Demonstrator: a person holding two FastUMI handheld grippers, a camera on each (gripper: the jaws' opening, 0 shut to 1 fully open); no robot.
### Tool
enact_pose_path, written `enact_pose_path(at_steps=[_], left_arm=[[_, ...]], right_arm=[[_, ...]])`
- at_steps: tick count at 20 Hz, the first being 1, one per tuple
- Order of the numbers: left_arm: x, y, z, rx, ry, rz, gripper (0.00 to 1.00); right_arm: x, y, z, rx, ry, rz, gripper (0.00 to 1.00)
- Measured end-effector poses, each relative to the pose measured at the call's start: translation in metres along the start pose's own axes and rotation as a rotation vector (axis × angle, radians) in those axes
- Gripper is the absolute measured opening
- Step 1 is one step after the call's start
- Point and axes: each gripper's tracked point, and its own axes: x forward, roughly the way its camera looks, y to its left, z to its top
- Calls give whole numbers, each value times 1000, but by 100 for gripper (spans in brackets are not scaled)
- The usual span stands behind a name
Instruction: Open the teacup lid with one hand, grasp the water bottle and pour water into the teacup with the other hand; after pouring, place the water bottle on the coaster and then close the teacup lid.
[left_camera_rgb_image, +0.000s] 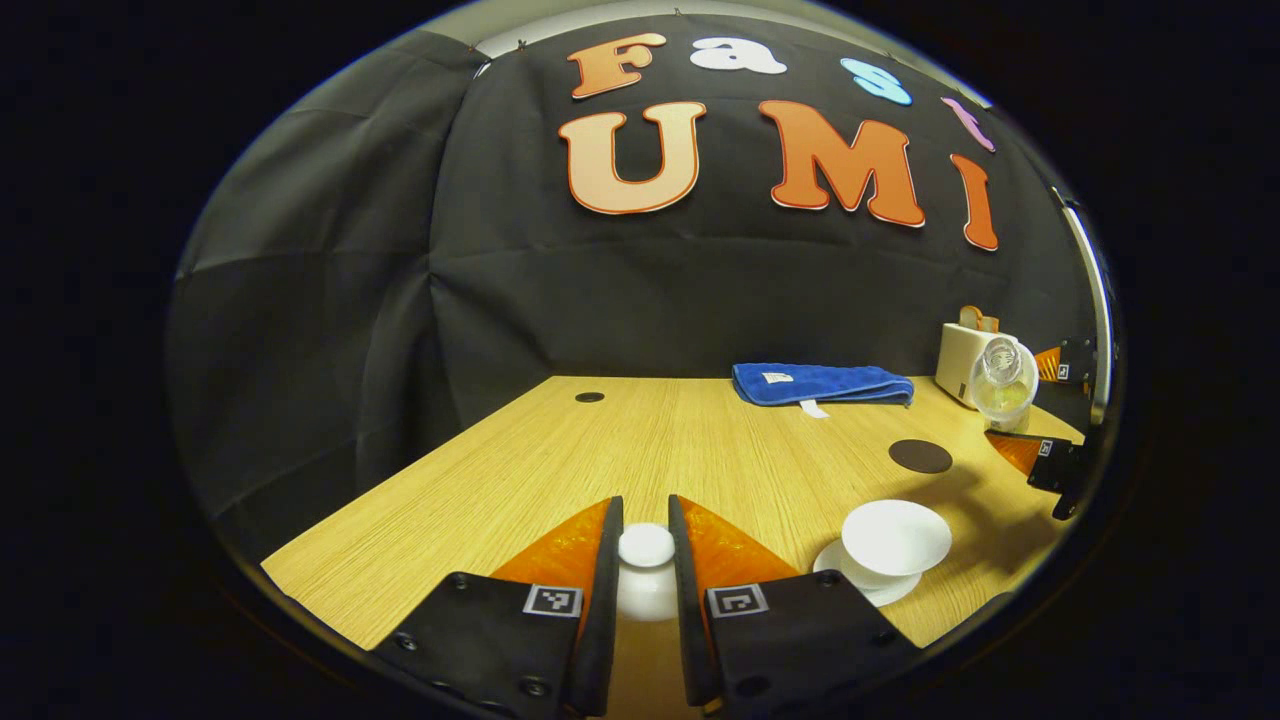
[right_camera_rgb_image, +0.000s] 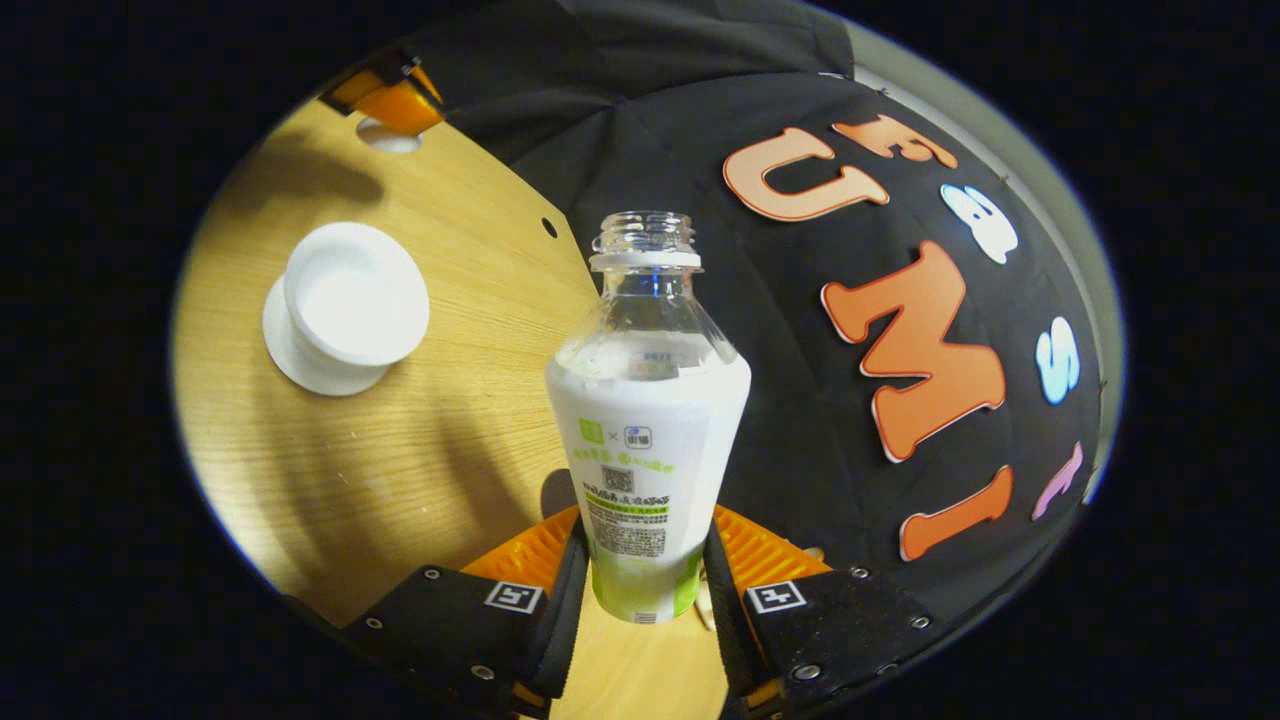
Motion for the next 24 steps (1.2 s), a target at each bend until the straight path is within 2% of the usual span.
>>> enact_pose_path(at_steps=[5,9,10,12,13,14,16,18,20,21,23,24], left_arm=[[2,16,-14,-14,26,34,31],[-2,20,-14,-20,26,35,31],[-2,21,-14,-20,26,32,28],[-1,21,-14,-19,26,29,31],[-1,22,-13,-17,25,30,28],[-2,23,-13,-17,24,30,31],[-3,24,-13,-17,24,28,28],[-2,24,-18,-18,38,32,32],[0,23,-22,-25,53,30,29],[0,21,-23,-29,57,27,32],[1,23,-22,-24,55,31,31],[0,24,-21,-22,53,31,29]], right_arm=[[6,-6,6,-163,-27,-69,60],[2,4,7,-270,-41,-65,60],[0,5,9,-299,-50,-73,60],[3,6,13,-356,-66,-93,59],[4,5,13,-381,-69,-102,60],[7,4,16,-404,-73,-106,60],[12,3,17,-445,-74,-110,59],[11,-2,20,-482,-68,-134,59],[10,-5,25,-515,-86,-155,59],[10,-6,27,-526,-90,-160,59],[12,-7,29,-545,-99,-161,59],[14,-8,30,-558,-102,-162,56]])
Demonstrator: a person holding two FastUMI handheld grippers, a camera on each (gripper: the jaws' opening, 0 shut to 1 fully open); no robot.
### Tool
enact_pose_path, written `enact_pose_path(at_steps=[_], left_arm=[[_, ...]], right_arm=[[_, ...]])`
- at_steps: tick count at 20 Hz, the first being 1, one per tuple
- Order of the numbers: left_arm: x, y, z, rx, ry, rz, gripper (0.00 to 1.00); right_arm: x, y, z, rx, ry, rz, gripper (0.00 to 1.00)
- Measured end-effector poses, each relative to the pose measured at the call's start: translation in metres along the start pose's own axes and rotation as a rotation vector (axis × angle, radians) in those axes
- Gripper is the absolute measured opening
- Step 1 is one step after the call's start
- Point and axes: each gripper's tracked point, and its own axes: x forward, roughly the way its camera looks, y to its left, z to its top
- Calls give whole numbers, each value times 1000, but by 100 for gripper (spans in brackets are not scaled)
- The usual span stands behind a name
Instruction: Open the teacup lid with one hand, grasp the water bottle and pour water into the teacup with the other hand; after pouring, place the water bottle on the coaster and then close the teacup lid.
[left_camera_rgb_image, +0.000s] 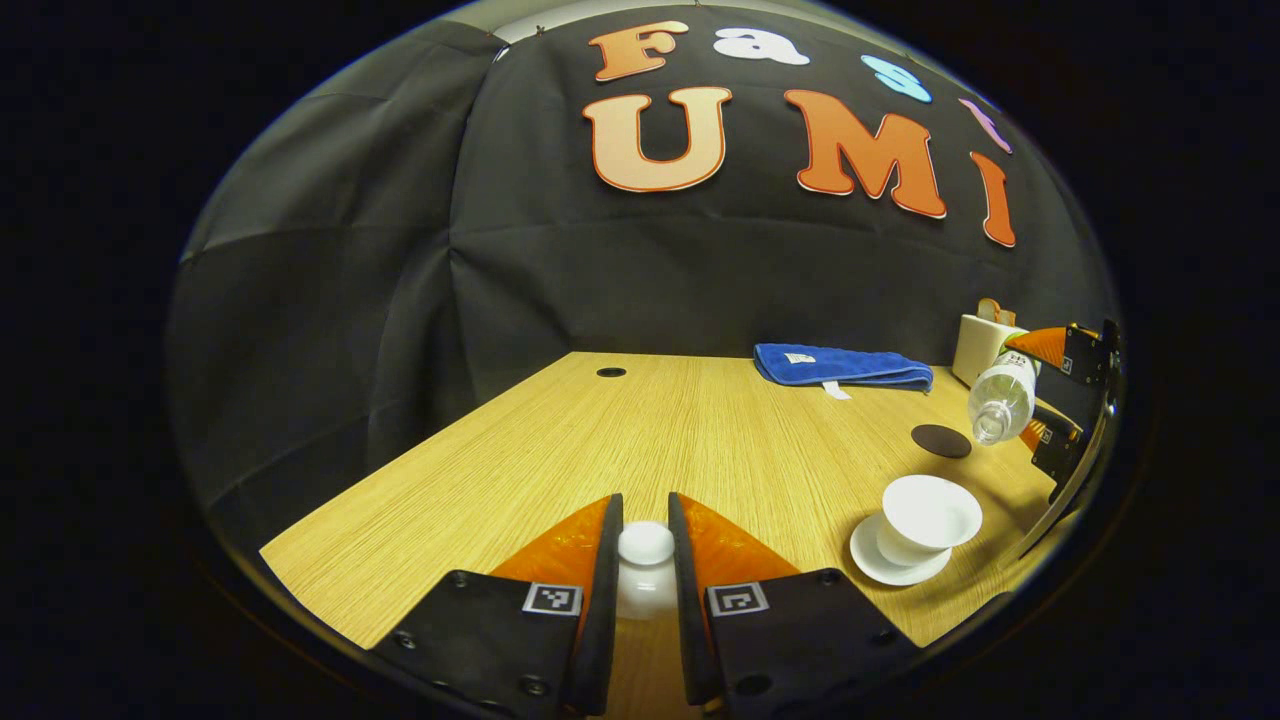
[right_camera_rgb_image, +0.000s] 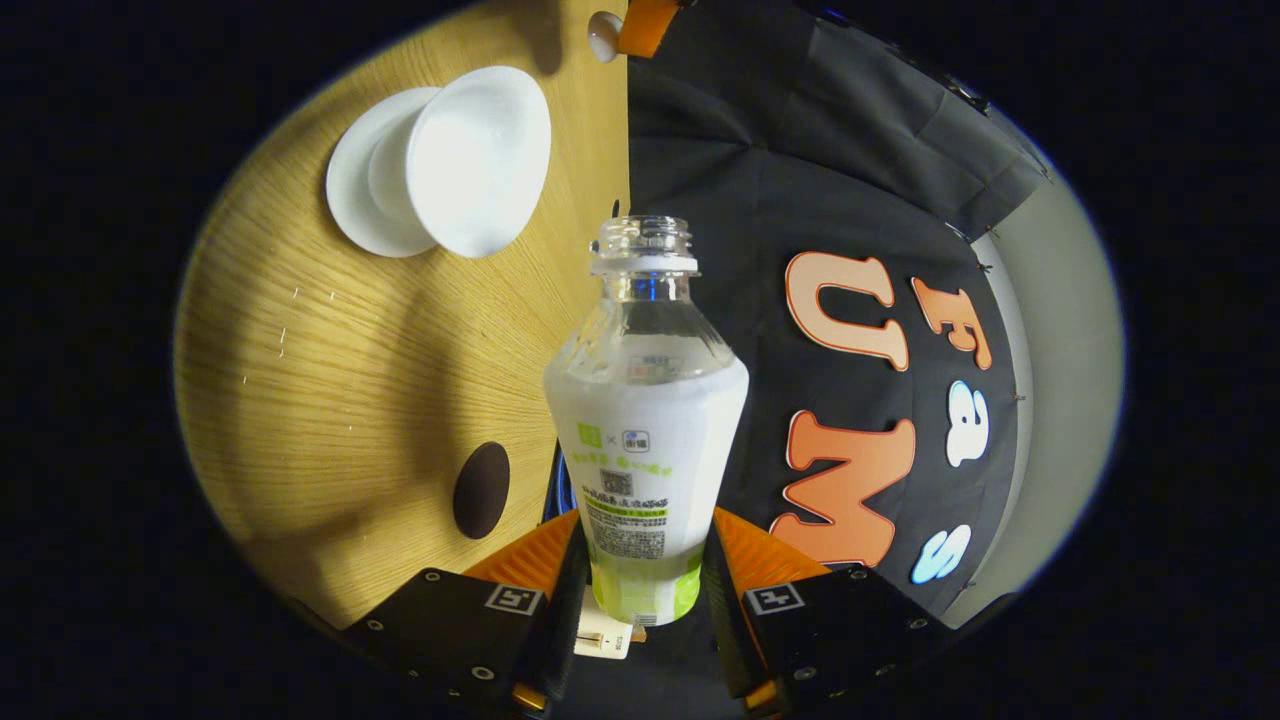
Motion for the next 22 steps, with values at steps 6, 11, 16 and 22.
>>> enact_pose_path(at_steps=[6,11,16,22], left_arm=[[-2,-1,4,8,-3,-3,31],[-4,-1,6,12,-7,-7,31],[-7,-2,8,18,-10,-12,32],[-10,-3,15,28,-25,-13,29]], right_arm=[[2,-10,-2,-68,-6,-43,59],[2,-30,-5,-107,-13,-88,59],[4,-46,-3,-132,-32,-127,59],[4,-64,0,-180,-62,-168,59]])
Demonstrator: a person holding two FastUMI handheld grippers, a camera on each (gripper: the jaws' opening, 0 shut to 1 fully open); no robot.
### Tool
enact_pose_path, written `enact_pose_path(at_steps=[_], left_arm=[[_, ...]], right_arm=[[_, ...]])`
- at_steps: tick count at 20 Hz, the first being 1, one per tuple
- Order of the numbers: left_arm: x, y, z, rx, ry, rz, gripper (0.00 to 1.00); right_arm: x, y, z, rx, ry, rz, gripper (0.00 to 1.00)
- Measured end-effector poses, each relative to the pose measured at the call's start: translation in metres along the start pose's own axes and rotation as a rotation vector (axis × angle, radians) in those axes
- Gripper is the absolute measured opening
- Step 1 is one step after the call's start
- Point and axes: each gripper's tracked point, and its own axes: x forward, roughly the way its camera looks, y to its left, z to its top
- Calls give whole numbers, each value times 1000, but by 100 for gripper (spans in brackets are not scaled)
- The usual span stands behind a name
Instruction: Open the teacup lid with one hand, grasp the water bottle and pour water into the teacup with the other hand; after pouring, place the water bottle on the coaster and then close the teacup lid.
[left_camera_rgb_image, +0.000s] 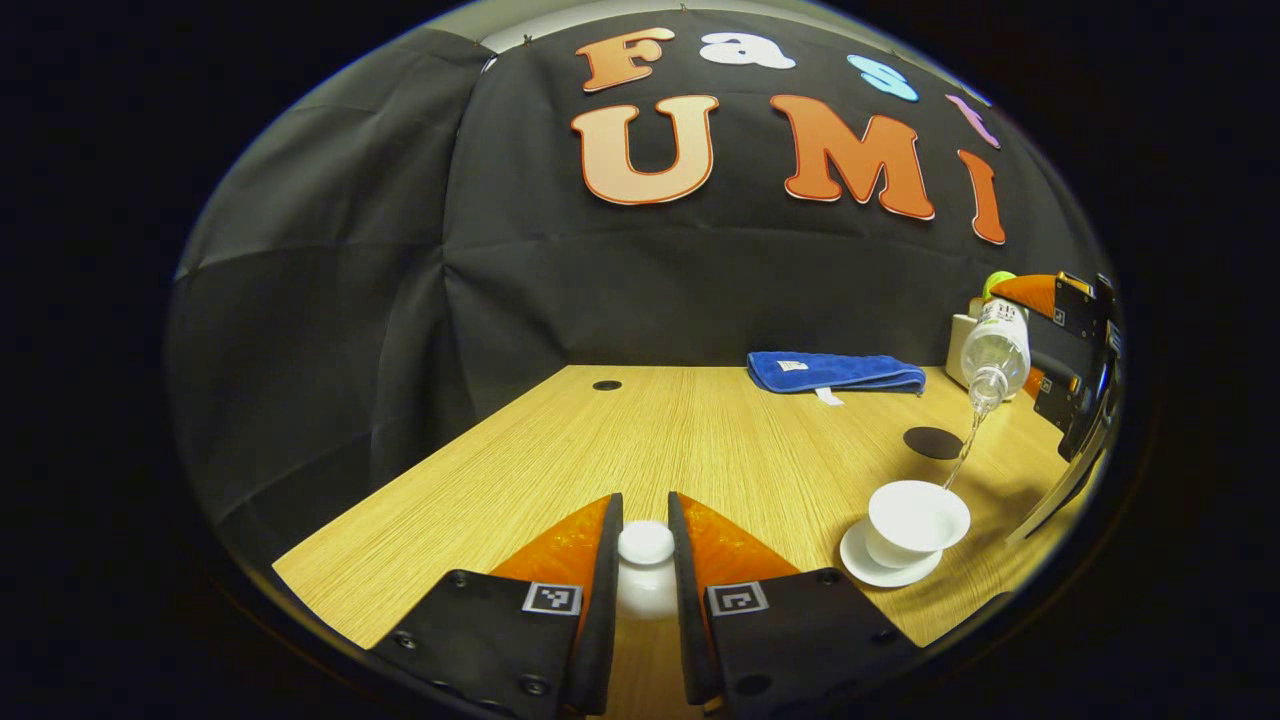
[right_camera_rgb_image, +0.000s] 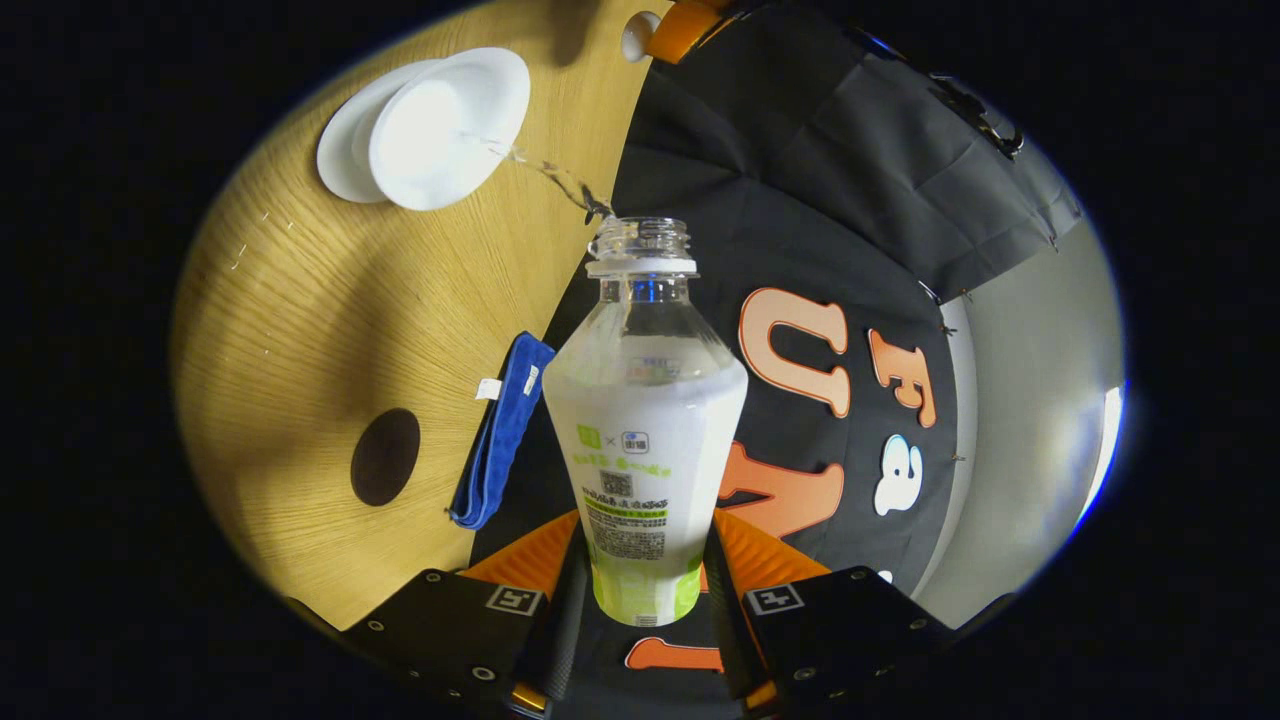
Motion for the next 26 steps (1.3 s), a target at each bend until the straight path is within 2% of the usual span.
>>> enact_pose_path(at_steps=[2,5,6,7,10,11,14,15,19,20,24,25,26], left_arm=[[-1,2,0,4,0,4,32],[-3,2,1,6,-4,6,31],[-4,3,0,8,-2,6,29],[-6,4,1,8,-3,6,32],[-7,6,0,5,-7,9,32],[-8,6,1,5,-6,9,29],[-12,8,2,1,-12,11,35],[-13,8,3,-1,-15,13,32],[-17,10,2,0,-14,15,31],[-18,10,2,0,-15,13,31],[-22,9,-1,-3,-8,8,31],[-22,9,-3,2,0,8,29],[-22,9,-3,9,2,8,31]], right_arm=[[0,-7,0,-18,-6,-28,59],[0,-8,2,-39,-14,-34,59],[0,-9,2,-49,-15,-38,59],[1,-11,1,-56,-16,-46,59],[-2,-10,5,-63,-23,-56,59],[-4,-11,9,-66,-33,-61,59],[-3,-18,14,-84,-56,-79,59],[-3,-19,16,-91,-62,-82,59],[-2,-15,24,-143,-94,-73,59],[-2,-14,25,-159,-100,-73,55],[-1,-16,34,-186,-133,-88,59],[-1,-18,36,-206,-141,-102,59],[0,-20,38,-228,-149,-111,55]])
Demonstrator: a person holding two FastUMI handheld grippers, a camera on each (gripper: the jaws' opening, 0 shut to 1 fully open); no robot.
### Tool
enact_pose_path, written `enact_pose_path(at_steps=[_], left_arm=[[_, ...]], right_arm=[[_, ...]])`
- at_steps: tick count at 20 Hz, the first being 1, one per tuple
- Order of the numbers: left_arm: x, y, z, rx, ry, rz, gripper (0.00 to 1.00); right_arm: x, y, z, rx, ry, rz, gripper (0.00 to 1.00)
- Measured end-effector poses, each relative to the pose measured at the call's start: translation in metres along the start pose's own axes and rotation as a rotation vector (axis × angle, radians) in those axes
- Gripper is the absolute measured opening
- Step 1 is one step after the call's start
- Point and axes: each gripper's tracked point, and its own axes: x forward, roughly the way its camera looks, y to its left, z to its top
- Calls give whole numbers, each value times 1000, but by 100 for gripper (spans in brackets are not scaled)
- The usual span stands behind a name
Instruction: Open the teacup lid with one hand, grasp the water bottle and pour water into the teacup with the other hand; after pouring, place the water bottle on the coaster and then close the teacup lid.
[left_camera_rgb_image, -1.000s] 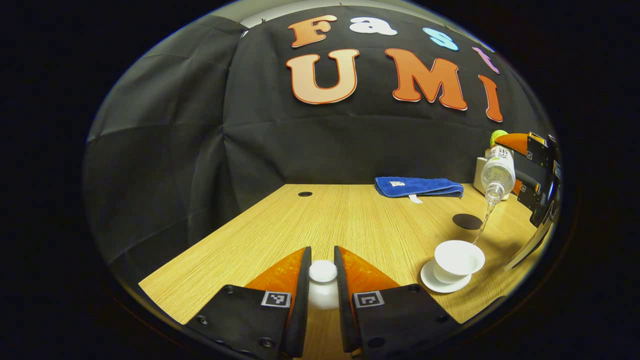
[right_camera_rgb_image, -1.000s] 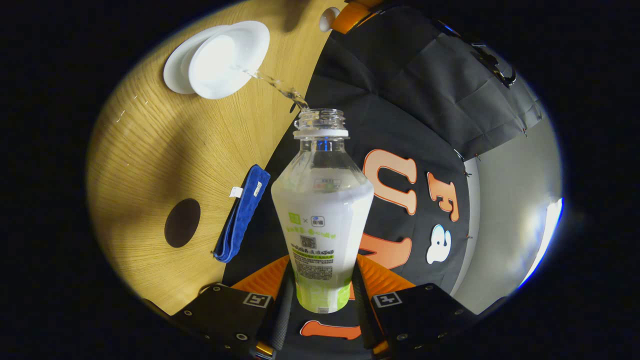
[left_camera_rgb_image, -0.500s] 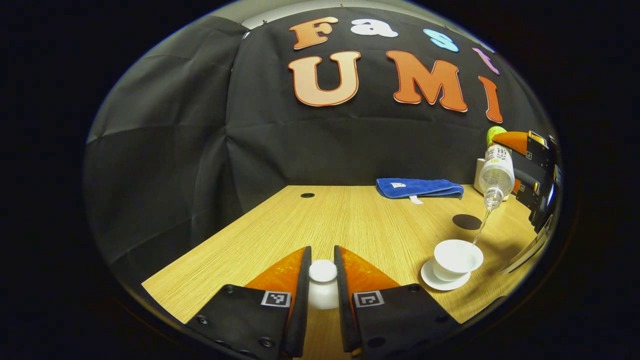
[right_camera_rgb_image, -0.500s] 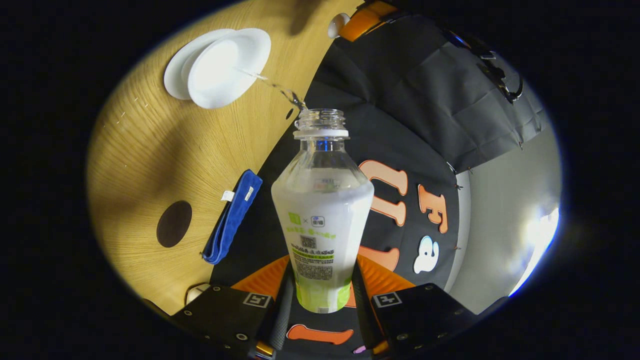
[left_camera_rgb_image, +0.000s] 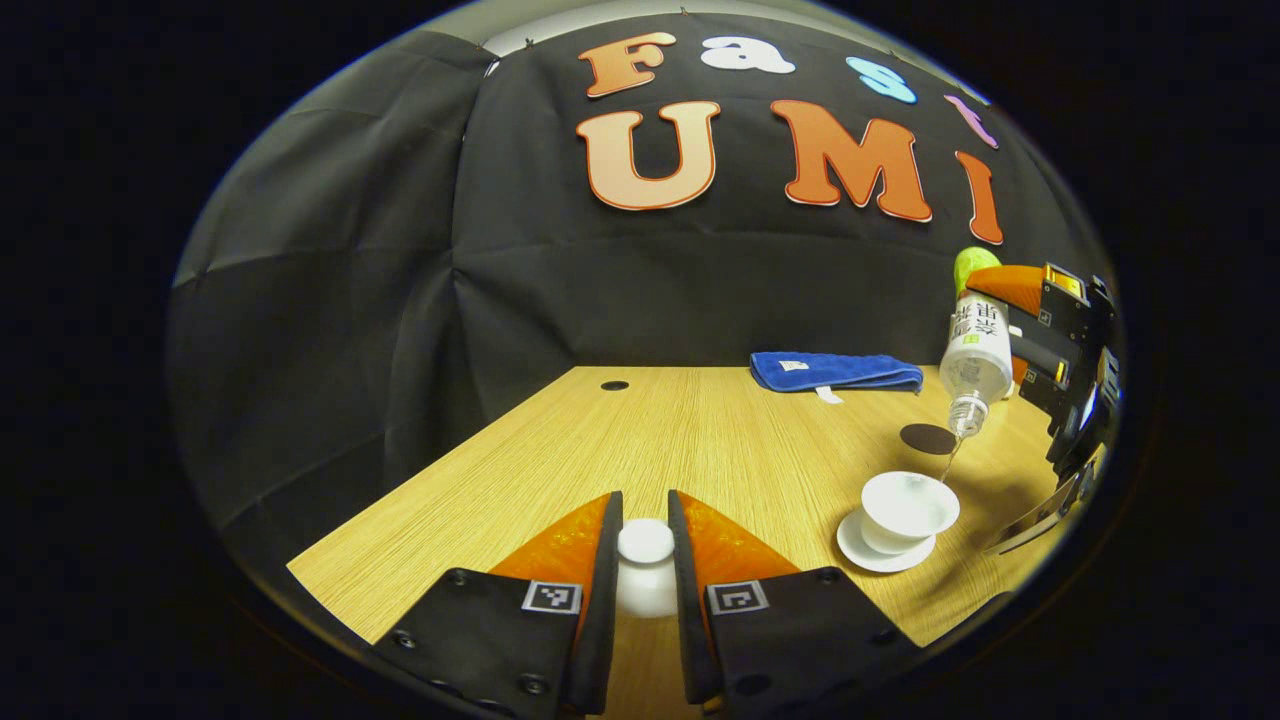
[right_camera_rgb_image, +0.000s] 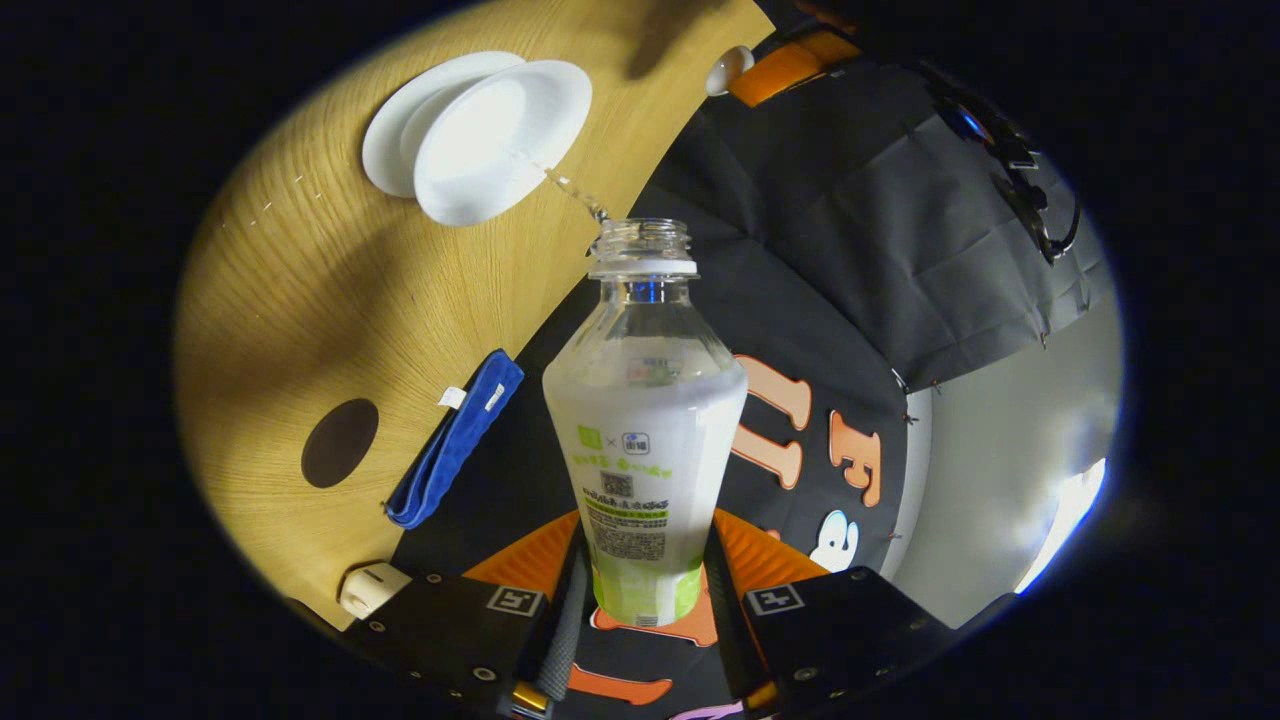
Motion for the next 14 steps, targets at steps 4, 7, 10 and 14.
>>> enact_pose_path(at_steps=[4,7,10,14], left_arm=[[-5,1,3,7,-7,3,31],[-6,0,3,7,-10,2,31],[-6,-1,-1,17,2,1,31],[-5,-2,-1,20,3,-2,32]], right_arm=[[2,1,8,-49,-34,-12,59],[3,-4,14,-71,-55,-32,59],[5,-11,15,-144,-88,-66,59],[8,-11,16,-147,-93,-88,59]])
